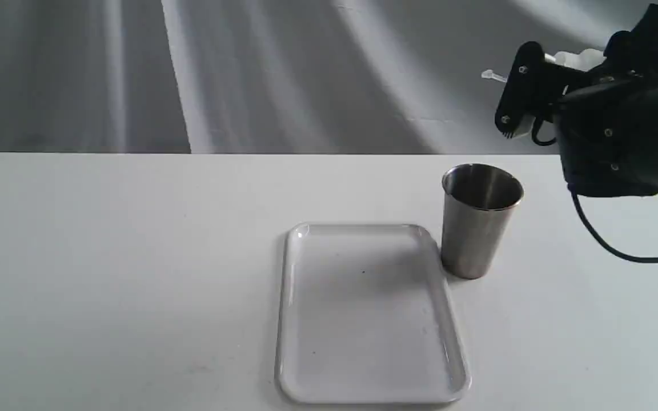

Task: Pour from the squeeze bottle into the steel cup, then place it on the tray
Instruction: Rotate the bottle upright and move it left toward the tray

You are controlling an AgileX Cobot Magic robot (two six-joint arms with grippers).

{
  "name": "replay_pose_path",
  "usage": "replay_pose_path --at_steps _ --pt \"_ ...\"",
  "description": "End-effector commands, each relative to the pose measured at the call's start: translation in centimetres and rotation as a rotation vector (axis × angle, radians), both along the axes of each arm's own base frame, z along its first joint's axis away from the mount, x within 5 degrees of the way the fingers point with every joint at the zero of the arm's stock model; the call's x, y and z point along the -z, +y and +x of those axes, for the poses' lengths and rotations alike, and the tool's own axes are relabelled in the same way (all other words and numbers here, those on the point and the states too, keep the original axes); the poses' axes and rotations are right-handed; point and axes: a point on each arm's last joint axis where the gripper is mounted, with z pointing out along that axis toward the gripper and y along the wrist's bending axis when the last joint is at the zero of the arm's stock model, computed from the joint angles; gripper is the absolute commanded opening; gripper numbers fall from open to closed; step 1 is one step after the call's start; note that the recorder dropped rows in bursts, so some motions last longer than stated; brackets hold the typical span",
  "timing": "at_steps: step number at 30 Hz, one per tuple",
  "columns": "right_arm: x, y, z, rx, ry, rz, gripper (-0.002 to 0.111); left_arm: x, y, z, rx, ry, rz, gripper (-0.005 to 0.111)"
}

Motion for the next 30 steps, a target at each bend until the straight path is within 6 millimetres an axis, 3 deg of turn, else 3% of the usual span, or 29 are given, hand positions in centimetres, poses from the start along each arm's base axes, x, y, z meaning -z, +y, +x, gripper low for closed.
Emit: replay_pose_path --at_steps 1,10,22,26,30 --pt "-1.2 -0.2 -0.2 0.034 -0.112 0.064 0.003 0.1 0.0 0.0 0.005 -0.005 -0.006 0.0" --pt "-1.4 0.6 -0.2 0.022 -0.262 0.387 0.003 0.1 0.0 0.0 0.005 -0.005 -0.004 0.0" --pt "-6.8 2.6 -2.2 -0.238 -0.353 0.668 0.003 0.1 0.0 0.0 0.005 -0.005 -0.006 0.0" --pt "-7.4 4.1 -2.5 -0.381 -0.318 0.778 0.003 0.1 0.0 0.0 0.005 -0.005 -0.006 0.0" --pt "-6.8 6.2 -2.5 -0.49 -0.26 1.063 0.003 0.1 0.0 0.0 0.005 -0.005 -0.004 0.0"
